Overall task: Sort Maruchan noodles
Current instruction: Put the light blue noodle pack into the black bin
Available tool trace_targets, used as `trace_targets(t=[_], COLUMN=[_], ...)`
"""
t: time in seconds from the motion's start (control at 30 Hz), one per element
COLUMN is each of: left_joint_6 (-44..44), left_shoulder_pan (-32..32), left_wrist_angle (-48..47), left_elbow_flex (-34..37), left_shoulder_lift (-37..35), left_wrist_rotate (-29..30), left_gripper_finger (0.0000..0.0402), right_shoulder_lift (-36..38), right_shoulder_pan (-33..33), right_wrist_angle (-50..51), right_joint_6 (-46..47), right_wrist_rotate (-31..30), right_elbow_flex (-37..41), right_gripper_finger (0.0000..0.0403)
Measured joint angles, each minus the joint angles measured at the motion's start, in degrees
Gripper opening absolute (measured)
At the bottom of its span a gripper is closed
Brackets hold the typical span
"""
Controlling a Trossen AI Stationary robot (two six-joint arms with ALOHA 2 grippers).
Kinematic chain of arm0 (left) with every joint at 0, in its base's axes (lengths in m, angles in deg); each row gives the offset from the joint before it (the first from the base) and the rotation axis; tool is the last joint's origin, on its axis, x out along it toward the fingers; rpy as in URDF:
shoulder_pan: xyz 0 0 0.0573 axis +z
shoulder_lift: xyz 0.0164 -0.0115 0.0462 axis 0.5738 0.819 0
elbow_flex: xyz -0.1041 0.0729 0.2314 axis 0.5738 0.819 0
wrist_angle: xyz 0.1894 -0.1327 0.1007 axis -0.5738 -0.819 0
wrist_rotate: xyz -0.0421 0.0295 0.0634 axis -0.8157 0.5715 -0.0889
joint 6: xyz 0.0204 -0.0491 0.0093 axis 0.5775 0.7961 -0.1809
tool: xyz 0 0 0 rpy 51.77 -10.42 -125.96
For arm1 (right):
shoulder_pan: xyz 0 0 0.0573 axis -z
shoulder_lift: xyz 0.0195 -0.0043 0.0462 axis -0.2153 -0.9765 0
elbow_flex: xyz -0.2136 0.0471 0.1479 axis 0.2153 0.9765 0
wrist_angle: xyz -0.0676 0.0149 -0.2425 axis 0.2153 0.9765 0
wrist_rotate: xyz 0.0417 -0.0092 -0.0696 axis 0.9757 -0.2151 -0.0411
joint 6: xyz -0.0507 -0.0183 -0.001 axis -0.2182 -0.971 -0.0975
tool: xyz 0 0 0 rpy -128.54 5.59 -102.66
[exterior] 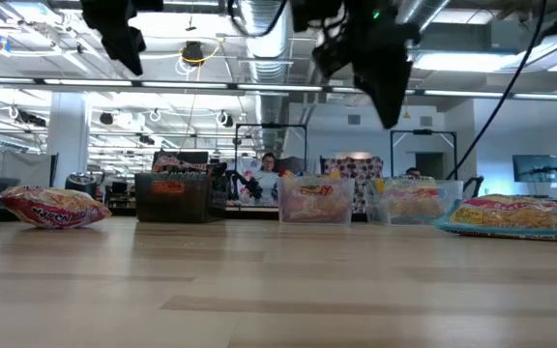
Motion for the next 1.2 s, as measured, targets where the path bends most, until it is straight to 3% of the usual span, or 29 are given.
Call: trace_targets(t=[0.37, 0.8, 0.97, 1.2], left_joint_6=[1.5, 1.4, 1.4, 1.4], left_shoulder_pan=[0.0, 0.0, 0.0, 0.0], left_wrist_angle=[-3.1, -3.1, -3.1, -3.1], left_elbow_flex=[0.0, 0.0, 0.0, 0.0], left_shoulder_lift=[0.0, 0.0, 0.0, 0.0], left_wrist_rotate=[0.0, 0.0, 0.0, 0.0], left_gripper_finger=[0.0155, 0.0155, 0.0155, 0.0155], right_shoulder_lift=[11.2, 26.0, 28.8, 28.5], right_shoulder_pan=[-13.2, -28.2, -32.6, -39.5], right_wrist_angle=[-0.2, -1.6, -2.5, -4.4], right_joint_6=[10.7, 41.6, 54.7, 63.6], right_wrist_rotate=[2.6, 8.6, 12.3, 16.5], right_elbow_flex=[12.8, 26.2, 29.2, 30.4], right_gripper_finger=[0.0164, 0.0164, 0.0164, 0.0179])
